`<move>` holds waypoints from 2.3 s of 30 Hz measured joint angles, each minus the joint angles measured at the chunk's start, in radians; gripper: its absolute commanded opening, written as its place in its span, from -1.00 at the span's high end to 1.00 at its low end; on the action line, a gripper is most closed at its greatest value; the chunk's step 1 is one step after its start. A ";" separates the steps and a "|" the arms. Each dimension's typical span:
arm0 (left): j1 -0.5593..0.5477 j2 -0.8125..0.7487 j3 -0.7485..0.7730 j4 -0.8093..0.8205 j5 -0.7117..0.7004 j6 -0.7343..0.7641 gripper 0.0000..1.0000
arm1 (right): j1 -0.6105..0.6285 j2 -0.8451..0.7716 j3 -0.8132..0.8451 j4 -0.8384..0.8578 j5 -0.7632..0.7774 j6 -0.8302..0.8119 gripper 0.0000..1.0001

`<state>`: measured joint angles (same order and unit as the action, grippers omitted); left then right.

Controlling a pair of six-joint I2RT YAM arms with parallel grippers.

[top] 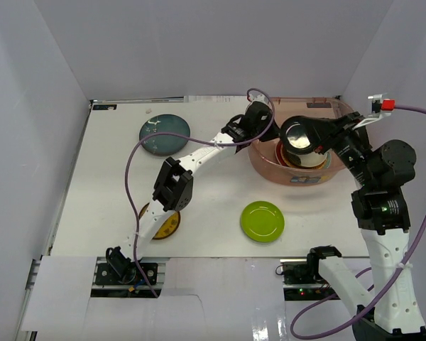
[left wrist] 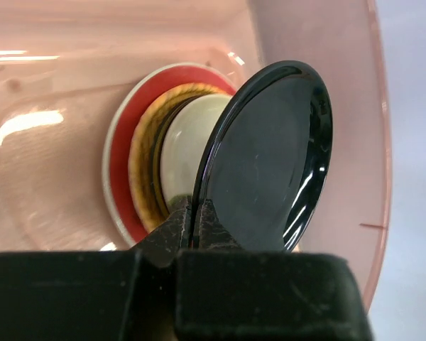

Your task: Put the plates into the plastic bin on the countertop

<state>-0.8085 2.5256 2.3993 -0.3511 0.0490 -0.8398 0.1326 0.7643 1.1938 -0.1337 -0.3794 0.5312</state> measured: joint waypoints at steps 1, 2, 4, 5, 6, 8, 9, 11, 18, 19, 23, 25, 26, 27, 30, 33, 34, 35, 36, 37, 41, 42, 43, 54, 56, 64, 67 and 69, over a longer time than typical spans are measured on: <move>-0.002 0.009 0.009 0.011 0.000 -0.005 1.00 | 0.004 -0.002 -0.012 -0.002 0.000 0.000 0.80; -0.005 0.023 0.023 0.028 -0.001 -0.013 0.90 | 0.008 -0.005 -0.021 -0.008 0.001 -0.001 0.80; -0.007 0.039 0.033 0.060 0.000 -0.022 0.68 | 0.015 -0.006 -0.031 -0.016 0.005 -0.006 0.80; -0.008 0.040 0.033 0.070 0.000 -0.027 0.56 | 0.018 -0.006 -0.032 -0.022 0.010 -0.010 0.80; -0.009 0.044 0.033 0.080 0.001 -0.032 0.27 | 0.020 -0.006 -0.032 -0.026 0.012 -0.014 0.79; -0.010 0.045 0.033 0.102 0.010 -0.040 -0.09 | 0.021 -0.008 -0.032 -0.030 0.018 -0.019 0.79; -0.010 0.045 0.033 0.114 0.013 -0.043 -0.41 | 0.021 -0.010 -0.032 -0.032 0.020 -0.022 0.79; -0.010 0.045 0.033 0.137 0.019 -0.047 -0.60 | 0.023 -0.014 -0.032 -0.035 0.028 -0.028 0.78; 0.001 0.019 0.019 0.159 0.046 -0.017 -0.82 | 0.027 -0.054 -0.060 -0.051 0.035 -0.050 0.77; 0.004 -0.002 0.002 0.154 0.050 -0.004 -0.82 | 0.028 -0.069 -0.081 -0.052 0.031 -0.053 0.76; 0.037 -0.254 -0.249 0.103 0.035 0.098 -0.74 | 0.051 -0.113 -0.216 -0.045 -0.021 -0.061 0.74; 0.061 -0.462 -0.441 0.081 -0.002 0.151 -0.73 | 0.069 -0.117 -0.322 -0.044 -0.053 -0.063 0.71; 0.071 -0.585 -0.549 0.082 -0.024 0.175 -0.72 | 0.082 -0.117 -0.385 -0.054 -0.064 -0.064 0.64; 0.085 -0.711 -0.655 0.067 -0.050 0.195 -0.71 | 0.096 -0.117 -0.447 -0.068 -0.065 -0.061 0.58; 0.118 -1.076 -0.950 0.054 -0.145 0.209 -0.68 | 0.153 -0.138 -0.634 -0.106 -0.041 -0.045 0.26; 0.129 -1.388 -1.203 -0.074 -0.232 0.151 -0.61 | 0.192 -0.196 -0.765 -0.191 0.021 -0.013 -0.13; 0.133 -1.462 -1.276 -0.123 -0.257 0.117 -0.60 | 0.196 -0.224 -0.790 -0.213 0.047 0.002 -0.29; 0.137 -1.532 -1.346 -0.196 -0.283 0.078 -0.59 | 0.197 -0.257 -0.810 -0.237 0.081 0.016 -0.47; 0.140 -1.590 -1.409 -0.277 -0.305 0.031 -0.59 | 0.198 -0.288 -0.821 -0.259 0.119 0.029 -0.74; 0.142 -1.630 -1.461 -0.345 -0.320 -0.012 -0.60 | 0.198 -0.314 -0.830 -0.278 0.158 0.046 -0.79; 0.148 -1.731 -1.599 -0.657 -0.355 -0.207 -0.64 | 0.198 -0.385 -0.849 -0.337 0.320 0.108 -0.73; 0.148 -1.743 -1.606 -0.712 -0.362 -0.245 -0.64 | 0.198 -0.386 -0.861 -0.347 0.347 0.122 -0.72; 0.148 -1.750 -1.606 -0.762 -0.370 -0.280 -0.65 | 0.198 -0.385 -0.877 -0.357 0.373 0.141 -0.72; 0.150 -1.633 -1.610 -0.968 -0.409 -0.416 -0.65 | 0.198 -0.253 -0.991 -0.287 0.393 0.201 -0.02; 0.150 -1.620 -1.612 -0.974 -0.408 -0.427 -0.61 | 0.198 -0.243 -1.027 -0.219 0.346 0.217 0.26; 0.151 -1.576 -1.674 -0.982 -0.400 -0.495 -0.57 | 0.198 -0.163 -1.079 -0.060 0.229 0.248 0.84; 0.151 -1.565 -1.693 -0.972 -0.400 -0.512 -0.63 | 0.198 -0.167 -1.080 -0.032 0.201 0.244 0.84; 0.152 -1.567 -1.716 -0.936 -0.396 -0.518 -0.64 | 0.198 -0.173 -1.080 -0.026 0.186 0.238 0.84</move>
<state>-0.6567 0.9585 0.6830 -1.2873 -0.3466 -1.3579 0.3305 0.5915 0.1139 -0.1600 -0.1932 0.7689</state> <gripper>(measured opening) 0.814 0.085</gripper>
